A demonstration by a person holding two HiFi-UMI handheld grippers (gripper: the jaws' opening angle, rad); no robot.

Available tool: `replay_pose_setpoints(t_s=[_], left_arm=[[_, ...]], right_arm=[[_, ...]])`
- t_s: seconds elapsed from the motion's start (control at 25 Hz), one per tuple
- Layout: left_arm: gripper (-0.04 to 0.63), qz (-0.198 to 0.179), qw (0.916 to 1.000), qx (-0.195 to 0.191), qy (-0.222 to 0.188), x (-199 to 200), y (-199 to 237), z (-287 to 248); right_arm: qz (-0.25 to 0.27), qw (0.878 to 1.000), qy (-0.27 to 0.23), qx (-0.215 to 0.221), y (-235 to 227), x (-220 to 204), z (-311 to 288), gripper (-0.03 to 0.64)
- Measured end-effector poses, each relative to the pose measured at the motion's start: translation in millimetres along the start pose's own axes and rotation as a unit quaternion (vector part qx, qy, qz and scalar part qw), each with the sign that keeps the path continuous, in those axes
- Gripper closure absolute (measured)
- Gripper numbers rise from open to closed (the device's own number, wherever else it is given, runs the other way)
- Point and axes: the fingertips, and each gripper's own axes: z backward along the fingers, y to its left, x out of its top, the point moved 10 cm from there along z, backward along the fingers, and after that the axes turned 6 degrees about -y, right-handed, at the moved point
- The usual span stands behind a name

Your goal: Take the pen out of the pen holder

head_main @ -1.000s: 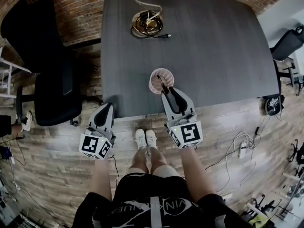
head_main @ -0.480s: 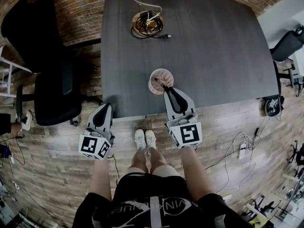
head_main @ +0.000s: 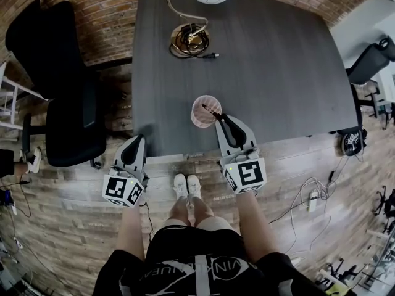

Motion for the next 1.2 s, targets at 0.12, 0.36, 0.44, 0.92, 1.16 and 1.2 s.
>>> replay_pose_setpoints(t_s=[0.12,0.36,0.44,0.92,1.16,1.2], left_arm=[[0.581,0.000,1.0000,0.002,-0.004,4,0,-1],[0.581,-0.002,0.9999,0.006,-0.013,12,-3,2],[0.581,-0.003,0.9999,0.006,-0.014,15,-4,2],[0.581,-0.009,0.9997,0.014,-0.020,28,-5,4],[0.581,-0.010,0.9995,0.016,-0.025,34,-5,3],[0.581,-0.010,0.9995,0.016,-0.026,35,-6,2]], right_arm=[[0.003,1.000,0.001,0.012,-2,7,2,0.549],[-0.001,1.000,-0.005,0.023,-3,21,9,0.549],[-0.001,1.000,-0.007,0.025,-3,25,11,0.549],[-0.002,0.999,-0.012,0.034,-3,41,16,0.549],[0.003,0.999,-0.019,0.031,-5,49,18,0.549],[0.004,0.999,-0.021,0.029,-6,51,19,0.549]])
